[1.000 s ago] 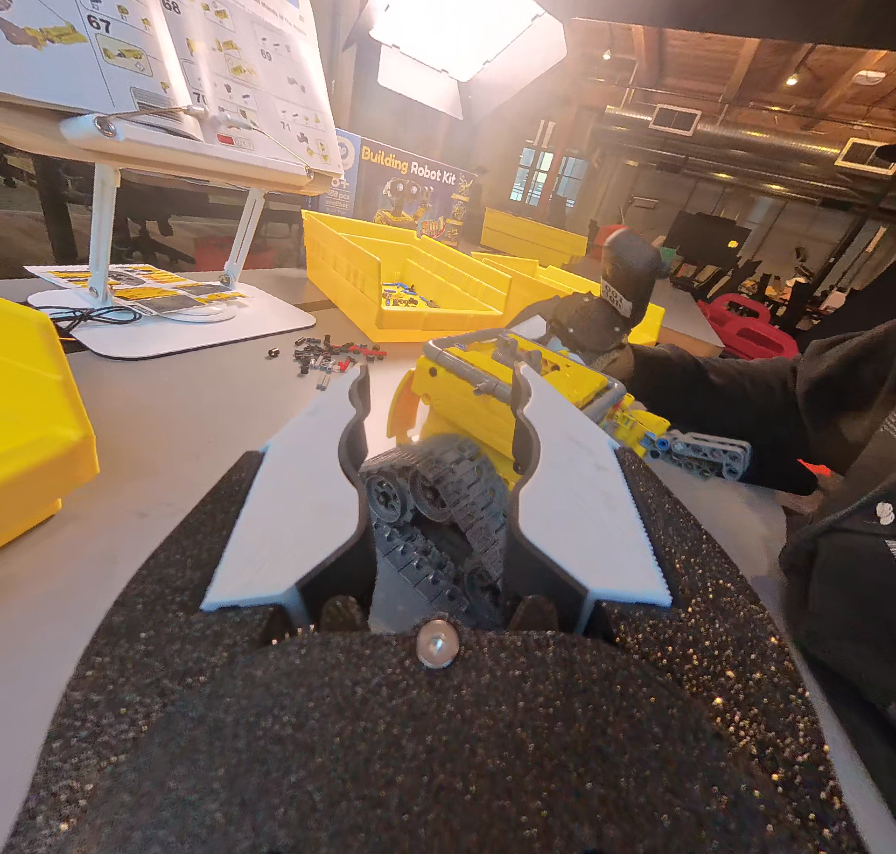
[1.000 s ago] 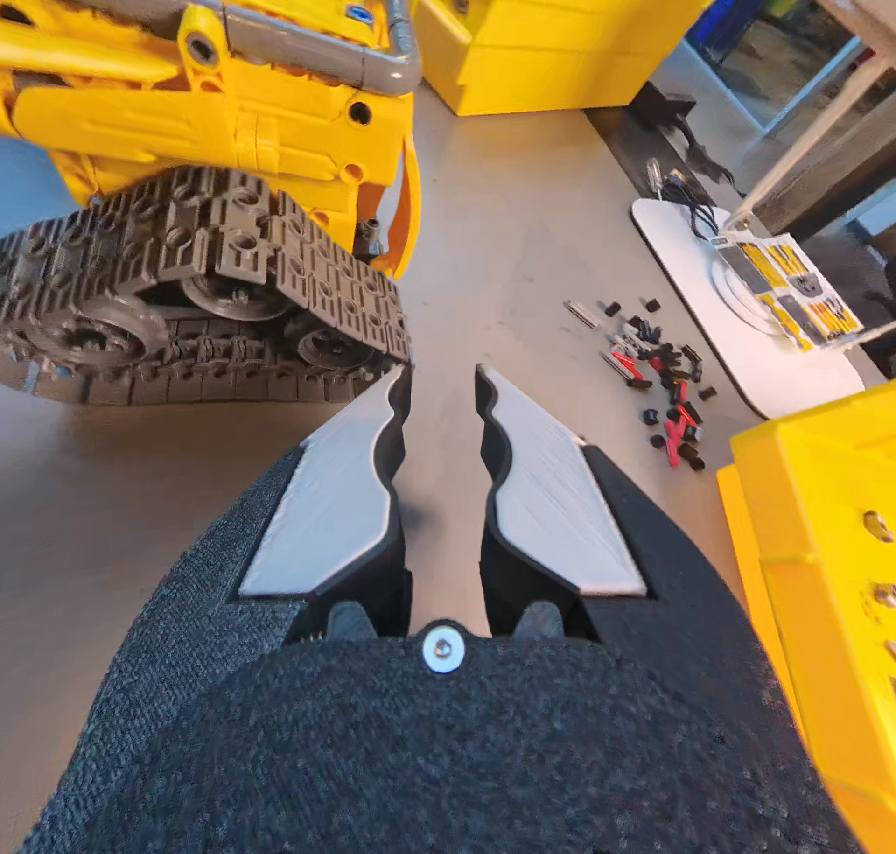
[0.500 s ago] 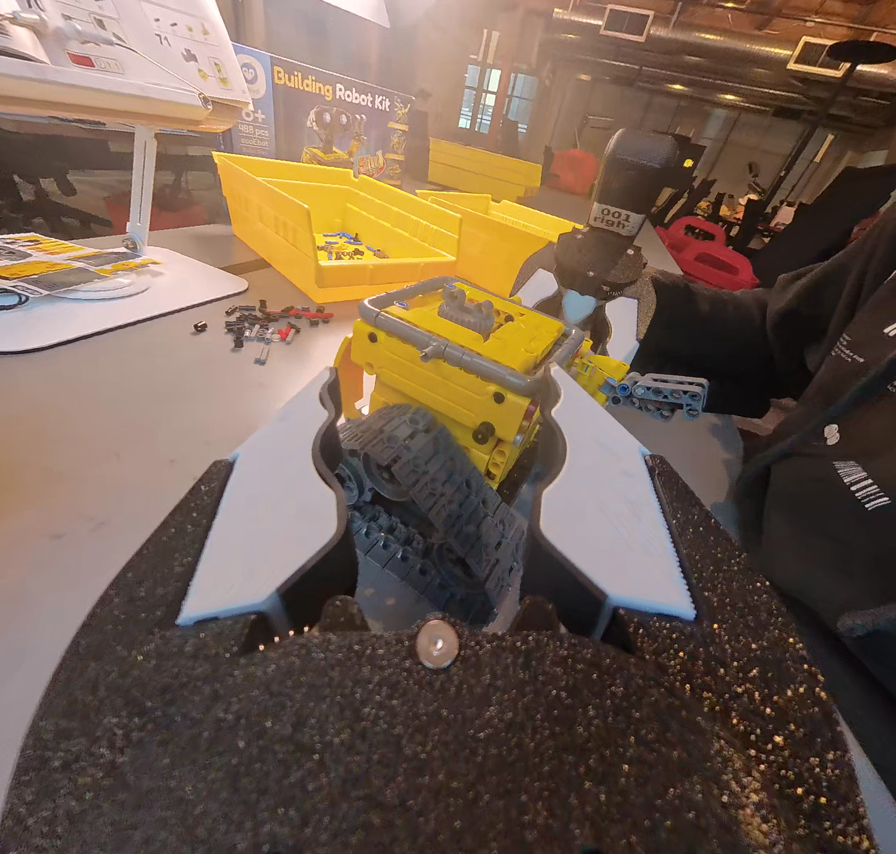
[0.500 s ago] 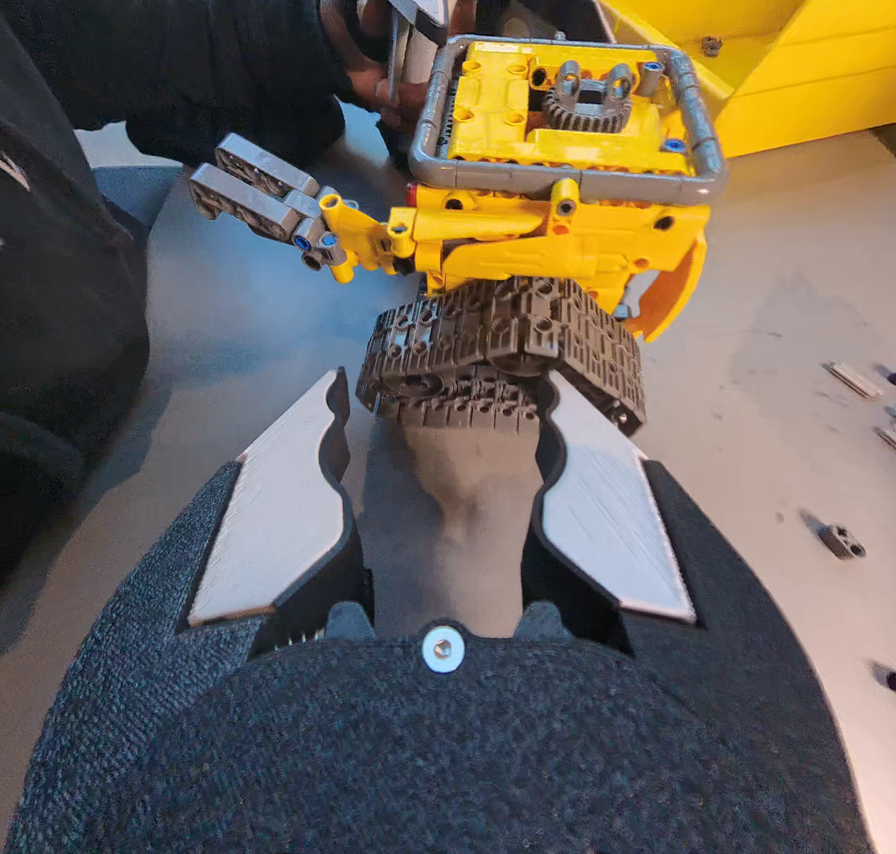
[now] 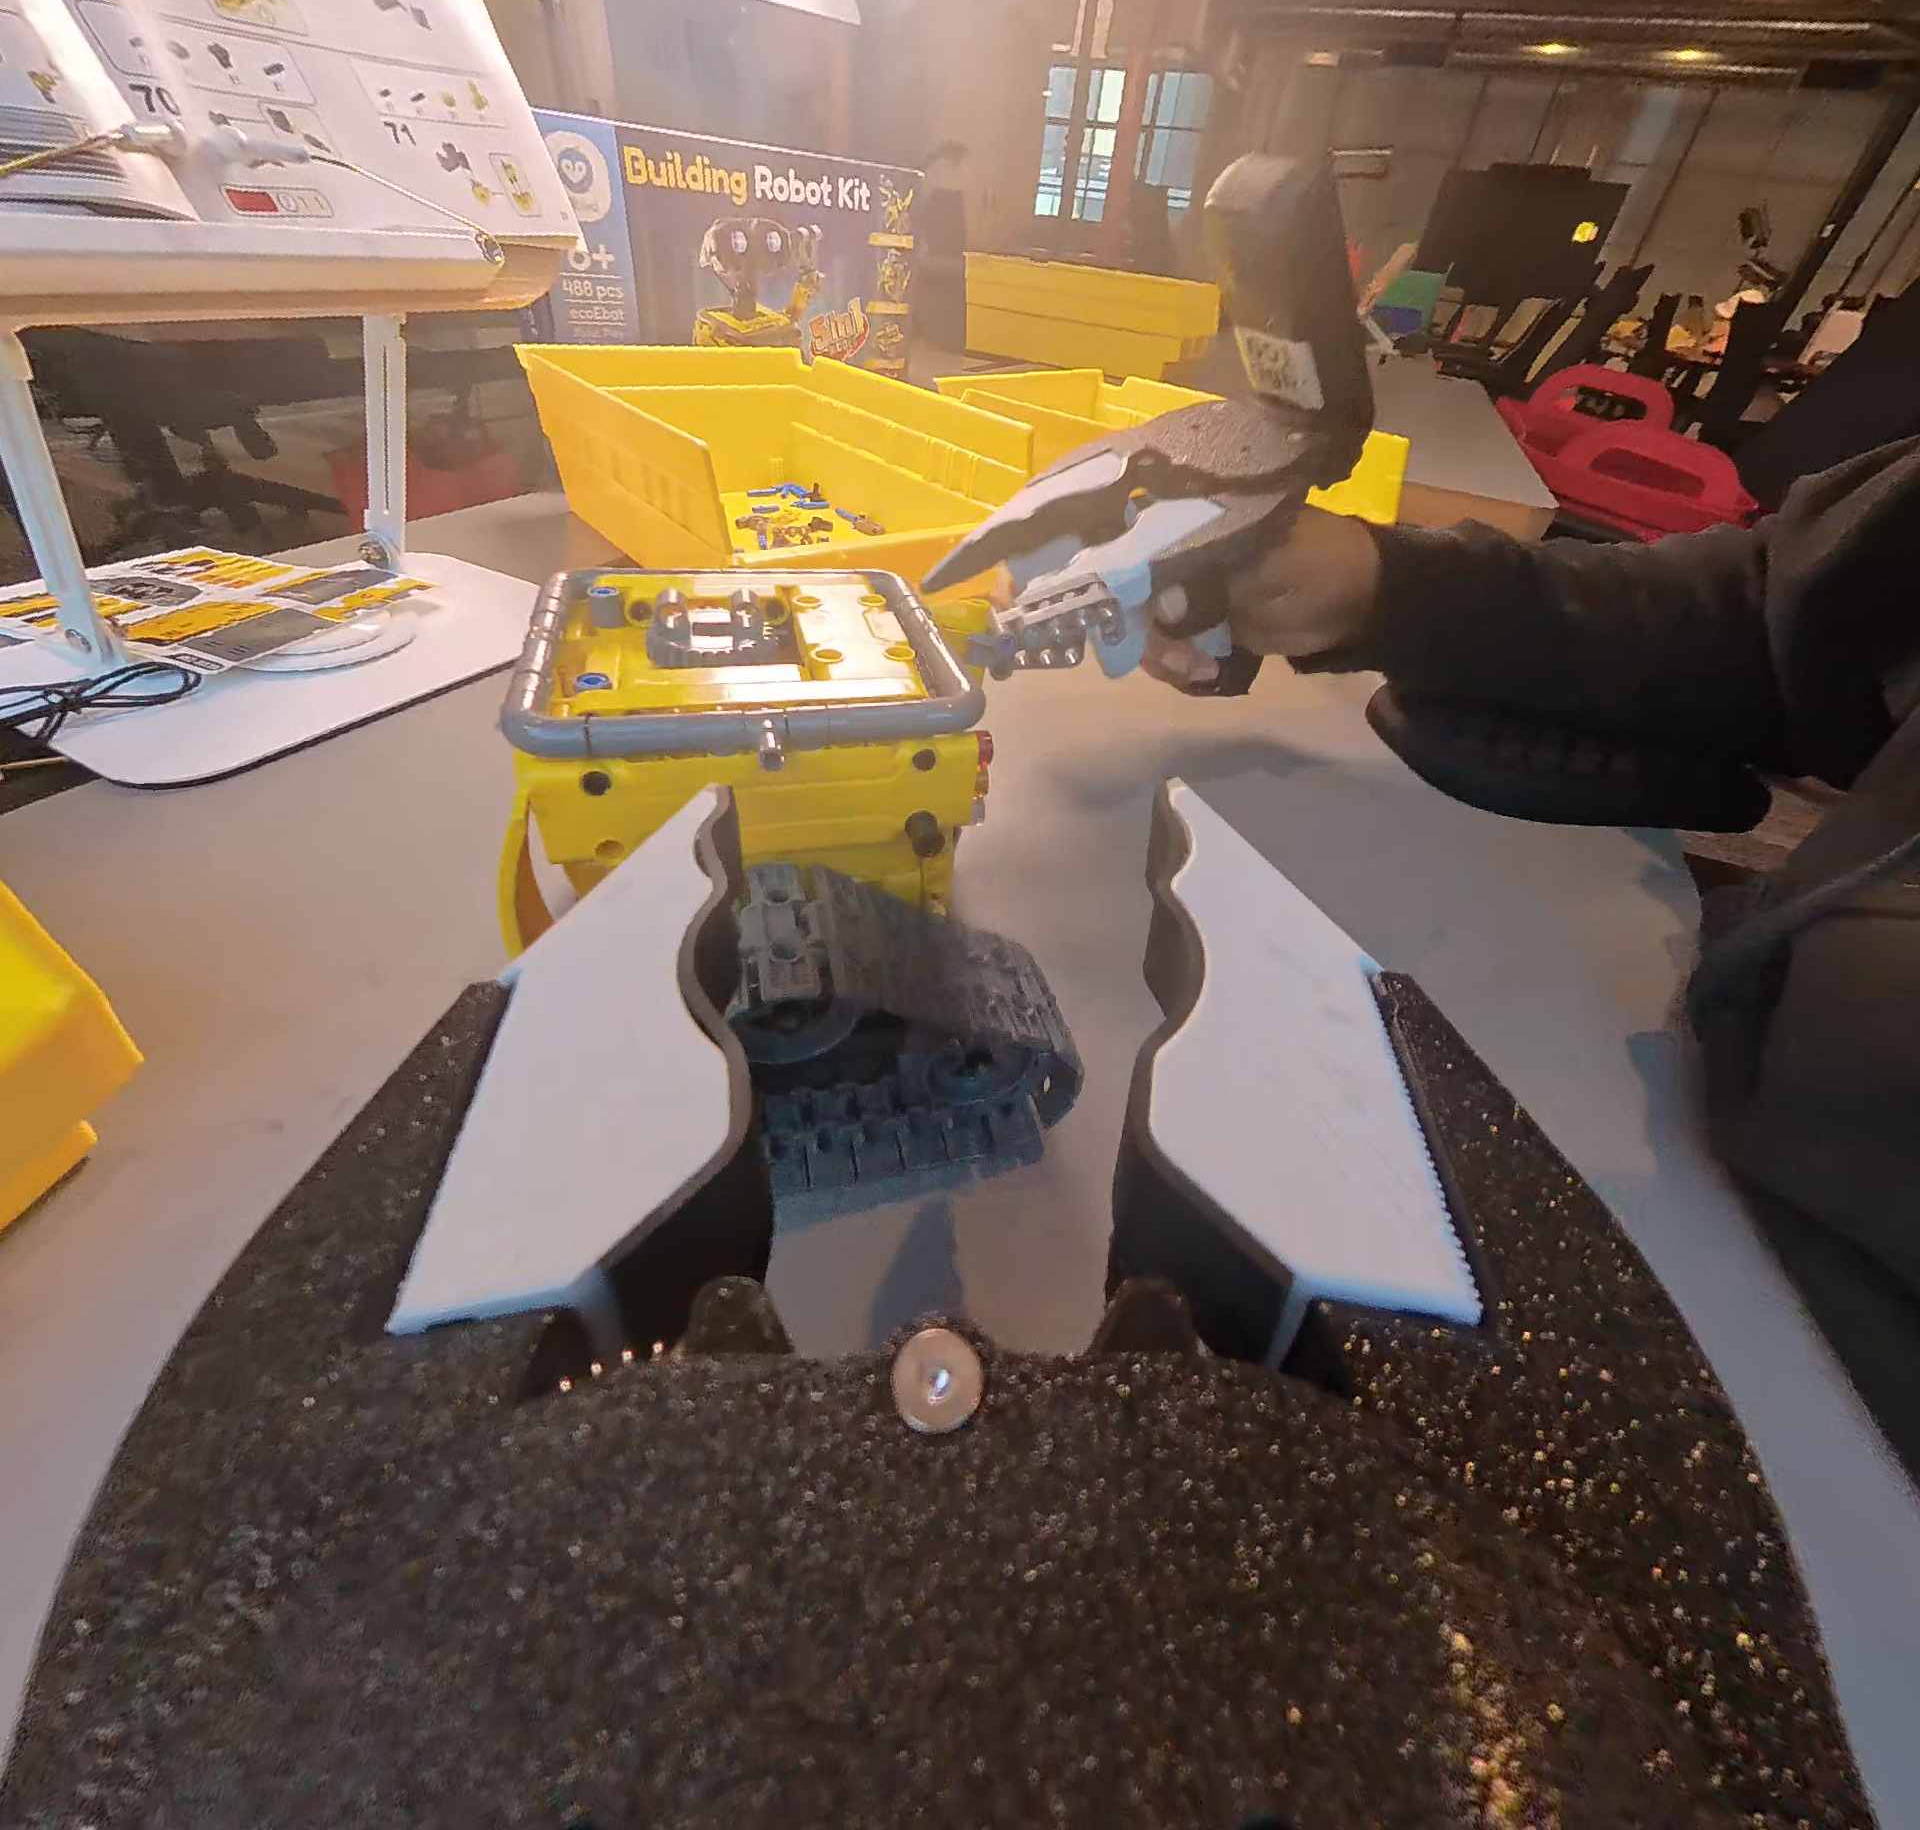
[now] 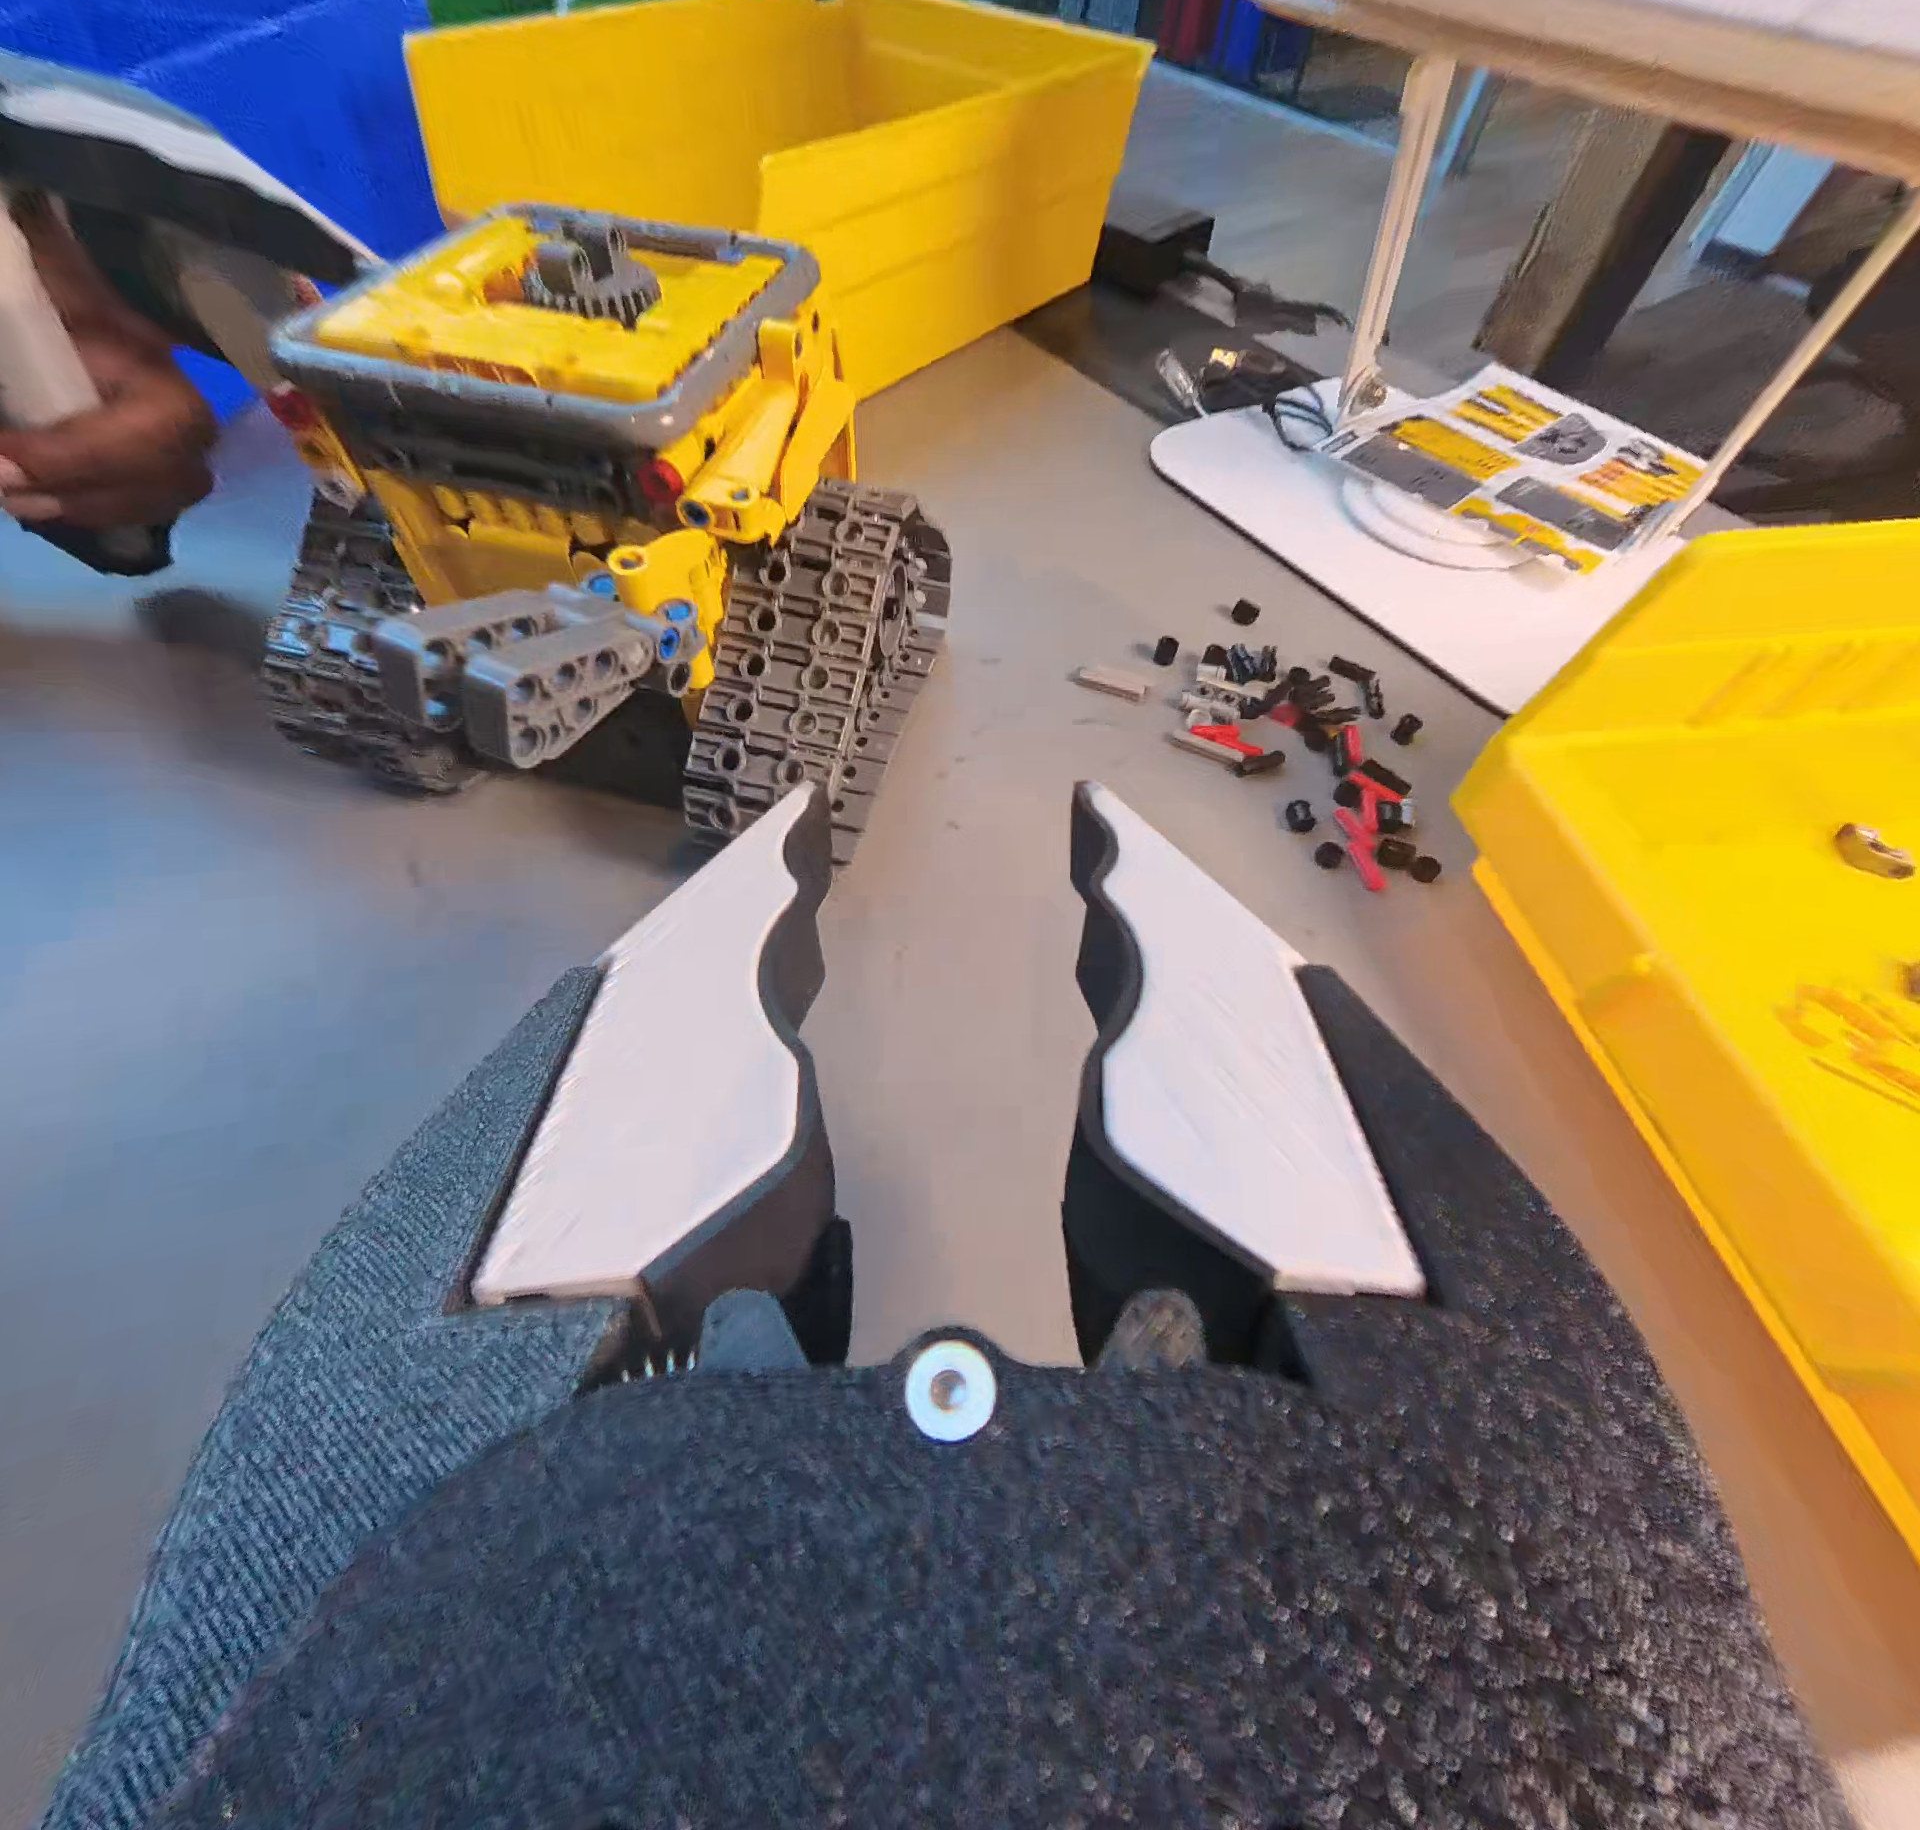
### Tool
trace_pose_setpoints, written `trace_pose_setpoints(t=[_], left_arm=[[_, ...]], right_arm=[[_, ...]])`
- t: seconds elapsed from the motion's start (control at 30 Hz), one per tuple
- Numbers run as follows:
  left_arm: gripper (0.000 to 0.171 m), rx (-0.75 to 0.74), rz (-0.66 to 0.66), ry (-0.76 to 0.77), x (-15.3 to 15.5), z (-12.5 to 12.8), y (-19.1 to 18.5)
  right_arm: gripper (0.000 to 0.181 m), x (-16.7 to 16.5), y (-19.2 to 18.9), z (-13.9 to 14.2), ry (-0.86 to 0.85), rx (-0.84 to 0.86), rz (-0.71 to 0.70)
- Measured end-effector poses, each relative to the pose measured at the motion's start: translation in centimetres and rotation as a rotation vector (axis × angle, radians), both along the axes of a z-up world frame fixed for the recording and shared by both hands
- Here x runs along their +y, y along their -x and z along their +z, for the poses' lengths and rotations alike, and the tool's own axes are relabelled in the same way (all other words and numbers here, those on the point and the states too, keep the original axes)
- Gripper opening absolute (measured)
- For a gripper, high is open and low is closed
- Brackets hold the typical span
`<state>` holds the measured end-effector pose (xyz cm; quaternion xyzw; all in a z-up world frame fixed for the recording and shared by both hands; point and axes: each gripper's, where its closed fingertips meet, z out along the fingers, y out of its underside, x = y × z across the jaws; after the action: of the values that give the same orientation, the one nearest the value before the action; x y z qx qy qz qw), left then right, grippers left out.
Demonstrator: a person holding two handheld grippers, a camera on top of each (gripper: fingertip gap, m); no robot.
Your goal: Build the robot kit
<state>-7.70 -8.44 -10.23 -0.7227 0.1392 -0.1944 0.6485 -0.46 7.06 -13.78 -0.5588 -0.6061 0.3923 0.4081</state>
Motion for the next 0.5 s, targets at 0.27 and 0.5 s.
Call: trace_pose_setpoints(t=[0.27, 0.5], left_arm=[[0.102, 0.135, 0.098, 0.103, 1.4, -2.6, 1.5], [0.078, 0.359, 0.180, 0.217, 3.3, -5.6, 1.6]], right_arm=[[0.095, -5.8, -0.6, 3.2, 0.029, 0.068, 0.183], [0.067, -6.5, 2.6, 1.3, -0.101, -0.022, 0.120]])
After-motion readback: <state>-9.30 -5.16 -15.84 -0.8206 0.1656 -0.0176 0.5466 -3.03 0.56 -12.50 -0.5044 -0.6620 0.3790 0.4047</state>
